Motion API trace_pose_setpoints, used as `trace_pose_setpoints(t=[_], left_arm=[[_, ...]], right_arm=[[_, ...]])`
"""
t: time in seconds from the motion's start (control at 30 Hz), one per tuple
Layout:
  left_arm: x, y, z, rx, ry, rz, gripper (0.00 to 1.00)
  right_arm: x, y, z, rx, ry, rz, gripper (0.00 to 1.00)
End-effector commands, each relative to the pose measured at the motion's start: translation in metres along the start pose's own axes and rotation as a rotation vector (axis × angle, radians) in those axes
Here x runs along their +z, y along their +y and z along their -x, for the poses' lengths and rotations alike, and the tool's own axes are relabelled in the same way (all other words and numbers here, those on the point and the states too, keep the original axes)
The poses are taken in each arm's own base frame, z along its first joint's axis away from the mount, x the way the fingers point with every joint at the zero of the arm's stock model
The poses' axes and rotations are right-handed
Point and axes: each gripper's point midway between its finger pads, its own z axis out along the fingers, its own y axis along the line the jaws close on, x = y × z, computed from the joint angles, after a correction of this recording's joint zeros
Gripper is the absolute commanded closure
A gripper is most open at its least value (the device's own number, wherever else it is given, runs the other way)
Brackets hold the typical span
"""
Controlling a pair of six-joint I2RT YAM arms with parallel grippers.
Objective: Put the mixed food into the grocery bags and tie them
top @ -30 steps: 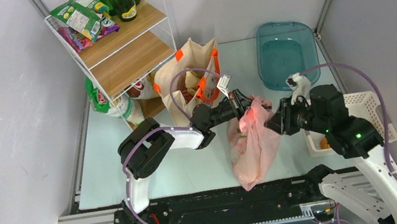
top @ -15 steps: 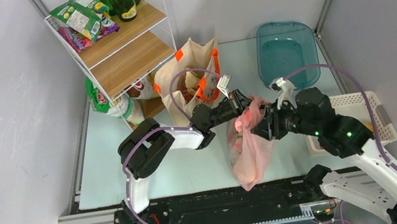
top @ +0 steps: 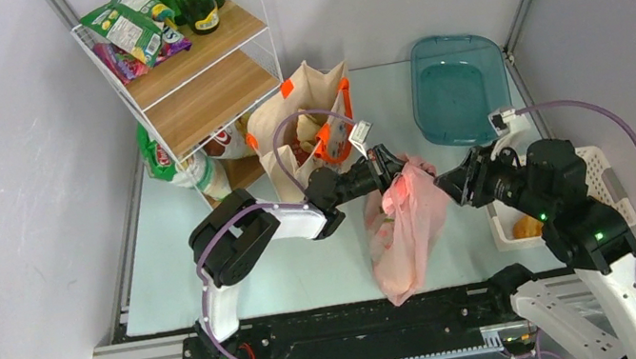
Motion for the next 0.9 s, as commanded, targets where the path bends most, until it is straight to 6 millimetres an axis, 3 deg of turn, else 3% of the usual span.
trace_pose_setpoints(t=[0.0,0.1,0.2,0.3,0.47,0.7,0.87], left_arm=[[0.003,-0.012,0.008,0.034,-0.006,-0.056,1.00],[0.003,-0.013,0.009,0.035,-0.010,-0.055,1.00],[0.003,-0.013,0.009,0.035,-0.009,-0.056,1.00],[0.003,-0.010,0.008,0.034,-0.007,-0.054,1.00],[0.003,-0.007,0.005,0.018,-0.001,-0.049,1.00],[0.001,-0.013,0.003,0.016,0.006,-0.054,1.00],[-0.002,-0.015,-0.001,0.008,0.018,-0.055,1.00]], right_arm=[[0.002,-0.001,0.008,-0.013,-0.005,-0.005,0.57],[0.008,0.003,-0.006,-0.005,0.068,0.039,0.64],[0.014,0.010,-0.025,0.017,0.146,0.111,0.63],[0.020,0.029,-0.037,0.047,0.179,0.237,0.71],[0.039,0.039,-0.062,0.056,0.233,0.254,0.76],[0.053,0.039,-0.069,0.047,0.251,0.228,0.74],[0.038,0.032,-0.050,0.061,0.164,0.227,0.60]])
